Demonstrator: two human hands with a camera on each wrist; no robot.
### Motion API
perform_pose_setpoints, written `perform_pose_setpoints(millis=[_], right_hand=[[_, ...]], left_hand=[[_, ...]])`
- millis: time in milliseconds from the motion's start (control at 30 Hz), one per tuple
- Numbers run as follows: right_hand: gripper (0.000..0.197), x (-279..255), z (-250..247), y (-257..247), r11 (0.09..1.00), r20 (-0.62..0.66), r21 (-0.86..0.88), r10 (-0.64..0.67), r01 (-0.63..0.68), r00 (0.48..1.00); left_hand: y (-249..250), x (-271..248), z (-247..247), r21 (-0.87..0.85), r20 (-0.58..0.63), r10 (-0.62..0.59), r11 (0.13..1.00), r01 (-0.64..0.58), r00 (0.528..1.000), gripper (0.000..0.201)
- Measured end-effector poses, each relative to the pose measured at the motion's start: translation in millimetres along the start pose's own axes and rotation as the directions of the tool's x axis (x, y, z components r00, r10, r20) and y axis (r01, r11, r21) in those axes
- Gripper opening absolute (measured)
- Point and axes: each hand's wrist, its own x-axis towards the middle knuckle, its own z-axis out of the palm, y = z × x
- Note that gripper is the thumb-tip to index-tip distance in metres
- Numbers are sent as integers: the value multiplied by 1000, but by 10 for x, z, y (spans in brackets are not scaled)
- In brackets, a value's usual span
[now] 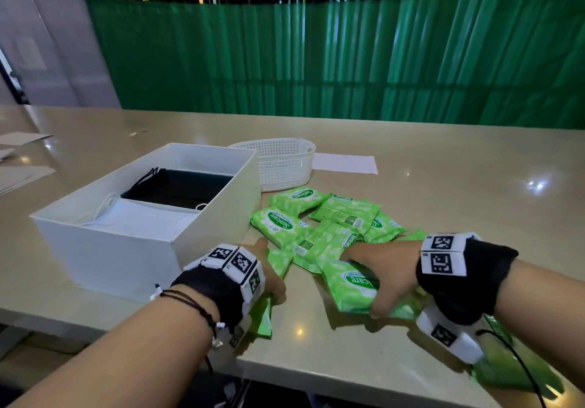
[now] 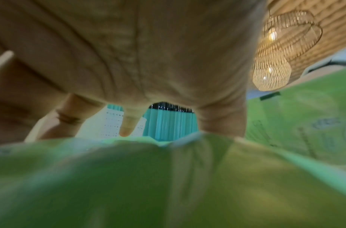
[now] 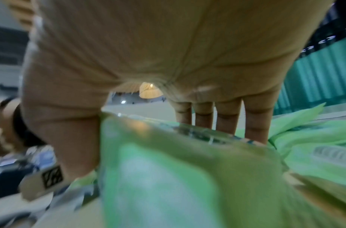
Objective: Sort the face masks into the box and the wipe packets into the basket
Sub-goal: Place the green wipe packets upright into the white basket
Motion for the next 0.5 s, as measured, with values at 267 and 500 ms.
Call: perform_pose_setpoints(millis=[267, 500], right_hand=[[97, -38, -208, 340, 887, -215, 460, 159, -44, 963], [82, 14, -62, 271, 622, -336, 767, 180, 158, 924]], left_hand=[[131, -9, -364, -403, -168, 164, 888, -219, 972, 109], [340, 15, -241, -725, -230, 320, 574, -382, 919, 120]])
